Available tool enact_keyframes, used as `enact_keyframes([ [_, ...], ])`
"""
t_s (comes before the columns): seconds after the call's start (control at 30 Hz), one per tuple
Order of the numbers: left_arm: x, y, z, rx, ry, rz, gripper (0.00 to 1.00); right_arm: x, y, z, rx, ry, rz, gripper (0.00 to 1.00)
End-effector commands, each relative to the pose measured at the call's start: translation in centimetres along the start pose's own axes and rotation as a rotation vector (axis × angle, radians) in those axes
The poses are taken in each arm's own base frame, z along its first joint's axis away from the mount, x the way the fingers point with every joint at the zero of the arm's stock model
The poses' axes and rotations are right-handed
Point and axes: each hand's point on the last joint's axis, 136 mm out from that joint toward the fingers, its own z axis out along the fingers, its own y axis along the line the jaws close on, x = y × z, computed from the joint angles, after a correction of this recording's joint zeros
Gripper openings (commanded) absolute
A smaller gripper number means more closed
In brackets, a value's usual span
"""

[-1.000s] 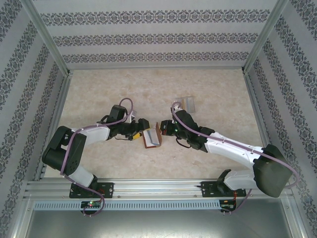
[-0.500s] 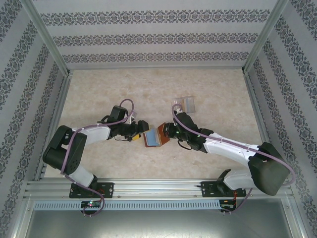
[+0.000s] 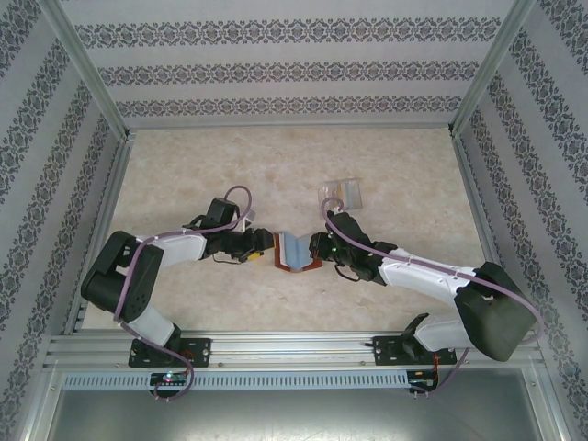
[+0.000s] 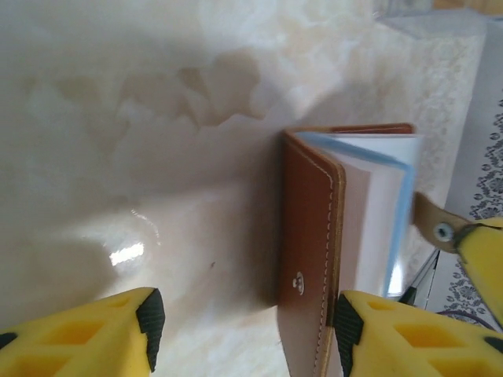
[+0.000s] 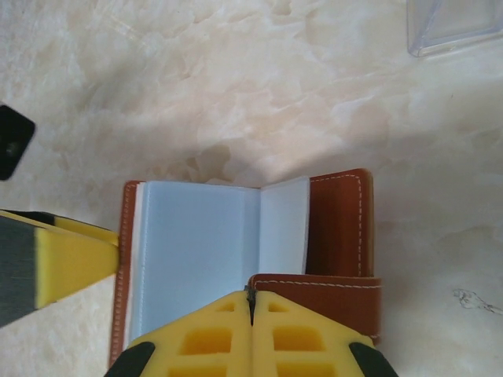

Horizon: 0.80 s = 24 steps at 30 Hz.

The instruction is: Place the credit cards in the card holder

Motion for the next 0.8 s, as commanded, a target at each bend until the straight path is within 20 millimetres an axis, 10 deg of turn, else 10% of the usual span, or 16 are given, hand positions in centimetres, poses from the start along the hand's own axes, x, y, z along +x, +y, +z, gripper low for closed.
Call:
enact_keyframes([
  [0.0, -0.3, -0.7, 0.6, 0.022, 0.008, 0.042, 0.59, -0.4, 0.6, 0.0, -0.025, -0.009, 0.003, 0.0],
  [0.37, -1.1, -3.5, -0.4, 0.112, -0.011, 0.063, 0.78, -0.1, 0.8, 0.4, -0.026, 0.002, 0.009, 0.0],
  [0.77, -1.5, -4.1, -0.6, 0.113, -0.018, 0.09, 0.36, 0.0, 1.0, 0.5, -0.032, 0.01, 0.01, 0.0],
])
